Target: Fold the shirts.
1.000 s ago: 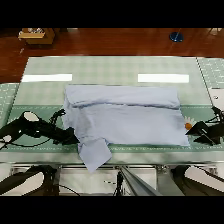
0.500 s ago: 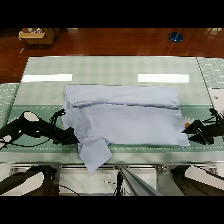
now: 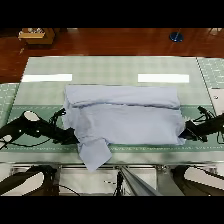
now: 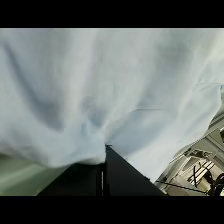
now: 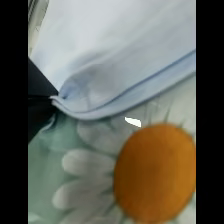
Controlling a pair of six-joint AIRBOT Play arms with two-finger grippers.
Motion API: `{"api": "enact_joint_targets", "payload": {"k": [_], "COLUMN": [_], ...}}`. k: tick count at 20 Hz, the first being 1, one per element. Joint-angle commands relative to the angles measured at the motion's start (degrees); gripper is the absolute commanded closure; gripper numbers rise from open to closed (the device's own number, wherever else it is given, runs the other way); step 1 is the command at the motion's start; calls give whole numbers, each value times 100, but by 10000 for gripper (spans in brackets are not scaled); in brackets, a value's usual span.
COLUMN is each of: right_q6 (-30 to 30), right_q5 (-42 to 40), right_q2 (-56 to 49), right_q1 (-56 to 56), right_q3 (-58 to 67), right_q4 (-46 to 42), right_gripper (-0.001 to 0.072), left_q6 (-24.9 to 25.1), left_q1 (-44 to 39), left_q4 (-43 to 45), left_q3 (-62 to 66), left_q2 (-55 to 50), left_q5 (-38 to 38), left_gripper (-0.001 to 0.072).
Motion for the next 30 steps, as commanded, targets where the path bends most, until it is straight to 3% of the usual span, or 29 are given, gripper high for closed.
{"api": "enact_joint_targets", "payload": {"k": [1,4,8,10,14,17,20,25,30], "right_q6": [-46,-101,-133,-212,-232,66,170,109,173], "right_q5": [299,442,83,-90,-1572,-2774,-3005,-3491,-4151], "right_q2": [149,754,1346,1349,1346,1298,914,72,-649], "right_q1": [299,295,341,592,1303,1521,1521,1563,2026], "right_q3": [269,879,1436,1534,1534,1534,1534,1534,1856], "right_q4": [42,142,1541,1803,1823,1849,1912,2804,2885], "right_gripper": [693,693,694,694,694,695,695,695,694], "left_q6": [94,70,72,66,-37,-22,-11,313,313], "left_q1": [4,7,4,9,33,114,125,122,122], "left_q4": [-33,-98,-487,-481,-498,-546,-551,-885,-883], "left_q3": [319,1051,2024,2247,2345,2640,3049,3773,4452], "left_q2": [188,787,1386,1370,1154,811,238,-1008,-2059], "left_q5": [85,-214,-208,-28,850,1305,1698,1725,1707], "left_gripper": [686,686,685,685,685,686,686,686,685]}}
